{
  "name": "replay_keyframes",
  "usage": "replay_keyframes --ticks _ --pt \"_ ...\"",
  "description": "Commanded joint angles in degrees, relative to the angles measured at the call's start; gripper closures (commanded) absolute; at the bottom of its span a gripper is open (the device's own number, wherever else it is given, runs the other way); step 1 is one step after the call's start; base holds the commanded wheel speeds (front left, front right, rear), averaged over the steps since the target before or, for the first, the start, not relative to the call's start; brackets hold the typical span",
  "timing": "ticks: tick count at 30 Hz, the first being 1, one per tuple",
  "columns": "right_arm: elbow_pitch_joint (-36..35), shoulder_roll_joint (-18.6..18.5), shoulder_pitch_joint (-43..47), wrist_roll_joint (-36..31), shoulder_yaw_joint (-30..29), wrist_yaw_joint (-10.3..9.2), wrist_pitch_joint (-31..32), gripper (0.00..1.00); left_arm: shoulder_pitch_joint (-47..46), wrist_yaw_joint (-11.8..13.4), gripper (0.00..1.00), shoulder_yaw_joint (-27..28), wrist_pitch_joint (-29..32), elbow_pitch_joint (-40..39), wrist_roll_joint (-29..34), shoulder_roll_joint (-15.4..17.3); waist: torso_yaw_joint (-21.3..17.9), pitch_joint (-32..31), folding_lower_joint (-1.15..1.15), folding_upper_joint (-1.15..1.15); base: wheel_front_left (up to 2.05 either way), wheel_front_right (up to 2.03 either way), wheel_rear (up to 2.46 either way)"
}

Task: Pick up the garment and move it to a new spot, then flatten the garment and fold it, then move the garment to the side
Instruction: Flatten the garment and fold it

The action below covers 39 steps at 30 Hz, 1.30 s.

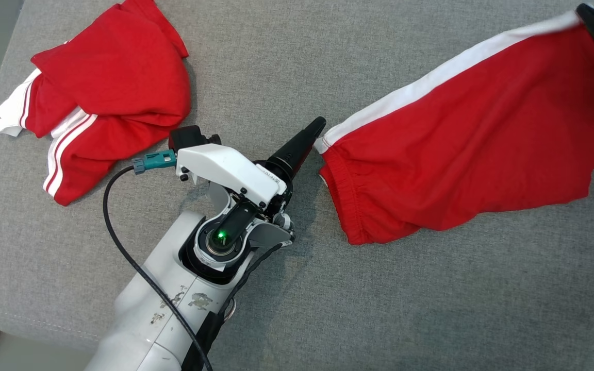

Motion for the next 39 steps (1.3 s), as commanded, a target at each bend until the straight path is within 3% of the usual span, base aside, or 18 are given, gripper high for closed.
replay_keyframes --ticks 1,10,16,23,29,36,39 --pt "0.4 0.0 -0.5 -0.1 0.2 -0.01 -0.3 0.00 -0.8 -0.4 0.00 0.0 -0.2 0.3 -0.6 0.2 0.0 0.0 0.00 0.00 0.00 0.00 0.00" --pt "2.2 -0.2 0.9 -0.6 1.2 -0.01 -6.7 0.00 -1.2 -2.6 0.00 -0.3 -3.9 2.2 1.9 0.9 -1.2 -3.1 0.00 0.00 0.00 0.00 0.00" --pt "-1.1 -0.5 5.3 -1.9 4.0 -0.01 -14.8 0.00 -0.1 -5.0 0.00 -1.8 -13.4 3.5 11.5 3.9 -3.9 -8.6 0.00 0.00 0.00 0.00 0.00" --pt "-9.0 -1.9 12.9 0.3 6.3 -0.01 -20.4 0.00 3.1 -3.8 0.00 -2.1 -22.5 5.3 19.4 6.9 -7.2 -14.4 0.00 0.00 0.00 0.00 0.00" --pt "-13.3 -4.0 19.3 -8.7 8.0 -0.01 -30.4 0.00 6.6 -2.3 0.00 -1.5 -24.8 5.5 32.2 9.5 -9.6 -18.5 0.00 0.00 0.00 0.00 0.00" --pt "-15.8 -0.7 28.4 -18.7 3.7 -0.01 -35.1 0.00 15.7 -0.2 0.00 4.8 -24.8 0.4 54.1 7.9 -11.4 -22.0 0.00 0.00 0.00 0.00 0.00" --pt "-16.9 1.0 32.0 -20.6 1.2 -0.01 -35.4 0.00 19.0 -0.2 0.00 6.8 -24.8 -1.1 59.0 6.8 -11.7 -23.1 0.00 0.00 0.00 0.00 0.00"
